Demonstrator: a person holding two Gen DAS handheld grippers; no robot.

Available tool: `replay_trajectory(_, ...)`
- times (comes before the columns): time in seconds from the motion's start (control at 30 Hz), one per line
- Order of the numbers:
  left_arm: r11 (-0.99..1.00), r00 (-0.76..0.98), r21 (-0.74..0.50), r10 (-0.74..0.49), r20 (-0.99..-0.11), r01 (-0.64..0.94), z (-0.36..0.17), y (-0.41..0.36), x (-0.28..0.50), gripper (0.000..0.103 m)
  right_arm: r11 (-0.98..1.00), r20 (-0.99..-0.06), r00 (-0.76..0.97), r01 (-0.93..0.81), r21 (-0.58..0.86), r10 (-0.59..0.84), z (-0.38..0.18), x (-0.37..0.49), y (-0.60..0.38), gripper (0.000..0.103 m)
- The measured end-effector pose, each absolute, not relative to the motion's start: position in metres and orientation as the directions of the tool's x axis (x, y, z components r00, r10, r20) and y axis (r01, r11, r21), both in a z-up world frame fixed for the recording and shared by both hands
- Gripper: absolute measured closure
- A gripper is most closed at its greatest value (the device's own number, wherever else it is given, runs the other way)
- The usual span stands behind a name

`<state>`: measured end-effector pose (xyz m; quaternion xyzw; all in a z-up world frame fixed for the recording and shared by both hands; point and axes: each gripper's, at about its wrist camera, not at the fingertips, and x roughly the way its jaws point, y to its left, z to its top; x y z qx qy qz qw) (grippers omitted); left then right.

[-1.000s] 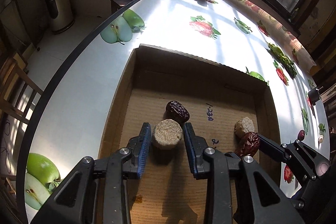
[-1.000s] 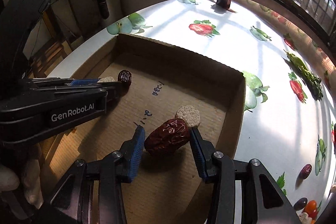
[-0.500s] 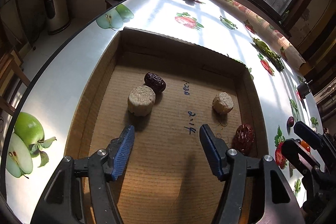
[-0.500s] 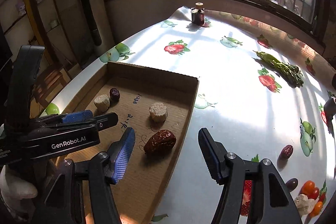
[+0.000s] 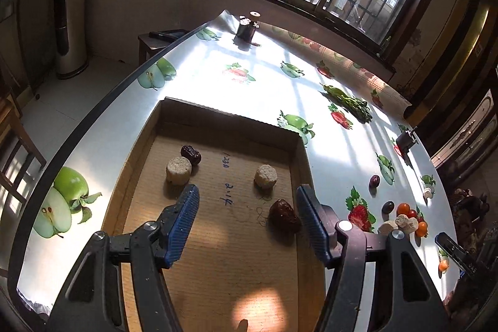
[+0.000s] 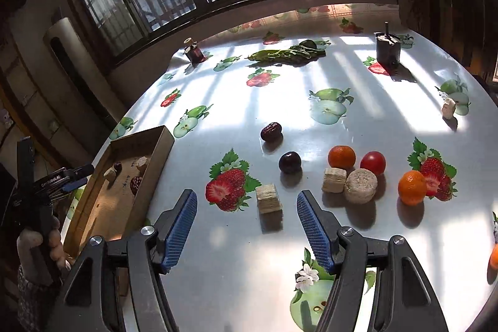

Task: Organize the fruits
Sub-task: 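Move both open tools back toward the oranges, then grasp an orange with the left tool while the right tool grasps another orange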

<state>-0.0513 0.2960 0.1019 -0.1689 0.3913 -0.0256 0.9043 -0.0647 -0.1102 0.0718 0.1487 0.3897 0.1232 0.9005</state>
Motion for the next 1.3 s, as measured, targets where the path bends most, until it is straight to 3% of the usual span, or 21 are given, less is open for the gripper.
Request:
replay_trajectory(0.2,0.936,0.671,-0.344,-0.305,-0.676,0.079,0.117,0.217,-0.061,0.034,0.881,-0.627,0.755,0.151,0.449,0.191,0.071,-0.117,-0.234,0.028)
replay_trajectory(0.43,0.924,0.584,-0.330,-0.378,-0.718,0.191,0.091,0.129,-0.053,0.034,0.813,-0.671,0.739,0.349,0.465,0.067,0.047,-0.167,-0.330,0.028)
replay_trajectory(0.63,0.933,0.528,-0.258,-0.356,-0.771,0.252,0.068,0.074,-0.049,0.034,0.830,-0.711,0.699,0.347,0.436,0.082,0.030,-0.164,-0.346,0.028)
replay_trajectory(0.8,0.924,0.502,-0.195,-0.346,-0.793,0.329,0.061,0.029,-0.049,0.034,0.894,-0.781,0.623,0.320,0.314,0.052,0.020,-0.138,-0.332,0.028)
replay_trajectory(1.03,0.868,0.478,-0.109,-0.366,-0.798,0.484,0.054,-0.048,-0.047,0.034,0.946,-0.801,0.598,0.233,0.223,0.041,0.016,-0.122,-0.326,0.028)
replay_trajectory(1.17,0.785,0.445,-0.079,-0.428,-0.787,0.615,0.054,-0.098,-0.037,0.035,0.957,-0.805,0.591,0.202,0.209,0.051,0.015,-0.119,-0.325,0.049)
replay_trajectory(1.3,0.742,0.457,0.020,-0.391,-0.799,0.670,0.045,-0.138,-0.019,0.035,0.951,-0.795,0.599,0.183,0.249,0.093,0.014,-0.122,-0.329,0.054)
